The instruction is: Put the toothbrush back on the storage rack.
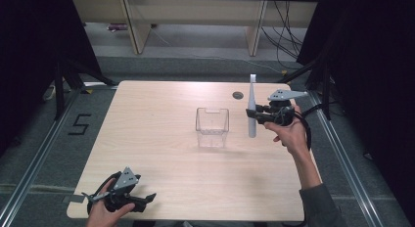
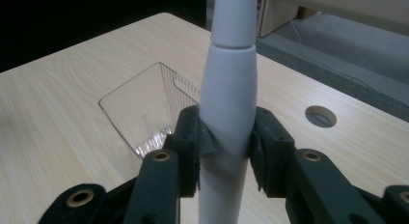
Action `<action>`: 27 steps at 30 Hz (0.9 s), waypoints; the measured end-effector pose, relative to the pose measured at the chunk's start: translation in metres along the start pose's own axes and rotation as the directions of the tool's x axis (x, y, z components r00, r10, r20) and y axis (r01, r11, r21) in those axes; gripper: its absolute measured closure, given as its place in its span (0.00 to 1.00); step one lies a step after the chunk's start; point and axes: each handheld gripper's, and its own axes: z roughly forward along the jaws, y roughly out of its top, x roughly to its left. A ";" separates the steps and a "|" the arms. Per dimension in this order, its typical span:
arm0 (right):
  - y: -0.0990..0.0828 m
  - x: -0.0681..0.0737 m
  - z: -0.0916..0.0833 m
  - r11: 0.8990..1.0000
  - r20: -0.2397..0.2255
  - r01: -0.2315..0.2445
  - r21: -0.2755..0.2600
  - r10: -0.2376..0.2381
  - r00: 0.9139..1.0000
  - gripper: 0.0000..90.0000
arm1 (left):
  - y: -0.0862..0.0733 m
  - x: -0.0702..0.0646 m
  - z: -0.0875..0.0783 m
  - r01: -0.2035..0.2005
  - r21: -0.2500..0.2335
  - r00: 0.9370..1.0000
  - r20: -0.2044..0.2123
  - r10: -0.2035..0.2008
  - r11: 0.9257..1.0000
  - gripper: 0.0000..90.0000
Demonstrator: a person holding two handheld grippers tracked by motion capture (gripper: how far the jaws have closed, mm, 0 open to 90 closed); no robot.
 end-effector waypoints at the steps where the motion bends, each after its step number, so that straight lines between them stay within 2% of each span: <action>1: 0.004 0.002 0.000 1.000 -0.014 -0.010 0.019 0.011 1.000 0.75 | -0.001 0.000 0.000 0.001 -0.002 1.000 0.008 -0.001 1.000 0.16; 2: 0.006 0.002 0.000 1.000 -0.008 0.011 0.016 -0.011 1.000 0.75 | 0.000 0.000 0.000 0.002 -0.001 1.000 0.001 -0.002 1.000 0.16; 6: 0.013 0.008 0.000 1.000 -0.025 0.001 0.007 -0.001 1.000 0.75 | 0.000 -0.001 0.000 0.000 0.003 1.000 0.005 0.000 1.000 0.16; 9: 0.018 0.011 0.002 1.000 -0.019 0.023 -0.011 -0.023 1.000 0.75 | 0.000 -0.001 0.000 0.000 -0.002 1.000 0.008 0.000 1.000 0.16; 10: 0.024 0.014 0.003 0.999 -0.033 0.046 -0.009 -0.046 0.998 0.75 | 0.001 -0.001 0.000 0.006 -0.009 1.000 0.008 -0.006 1.000 0.16; 14: 0.034 0.023 0.007 1.000 -0.052 0.025 -0.011 -0.026 0.998 0.75 | 0.000 0.000 0.000 0.001 0.001 1.000 0.008 -0.001 1.000 0.16; 15: 0.037 0.023 0.008 0.999 -0.059 0.050 -0.012 -0.051 0.997 0.75 | 0.000 0.000 0.000 0.001 0.001 1.000 0.008 -0.001 1.000 0.16; 17: 0.042 0.026 0.010 0.998 -0.061 0.060 -0.012 -0.061 0.996 0.75 | 0.000 -0.001 0.000 -0.001 0.001 1.000 0.007 0.001 1.000 0.16; 18: 0.043 0.029 0.012 0.999 -0.070 0.047 -0.011 -0.047 0.996 0.75 | 0.000 -0.001 0.000 0.000 0.001 1.000 0.007 0.000 1.000 0.16; 20: 0.048 0.031 0.014 0.997 -0.077 0.071 -0.012 -0.072 0.994 0.75 | -0.001 0.000 0.000 0.002 0.000 1.000 0.009 -0.002 1.000 0.16; 26: 0.057 0.041 0.021 0.998 -0.105 0.064 -0.019 -0.065 0.992 0.75 | 0.000 0.000 -0.001 0.002 -0.003 1.000 0.009 -0.002 1.000 0.16; 27: 0.059 0.041 0.023 0.995 -0.095 0.091 -0.031 -0.094 0.991 0.75 | 0.000 0.000 0.000 0.008 -0.004 1.000 0.004 -0.008 1.000 0.16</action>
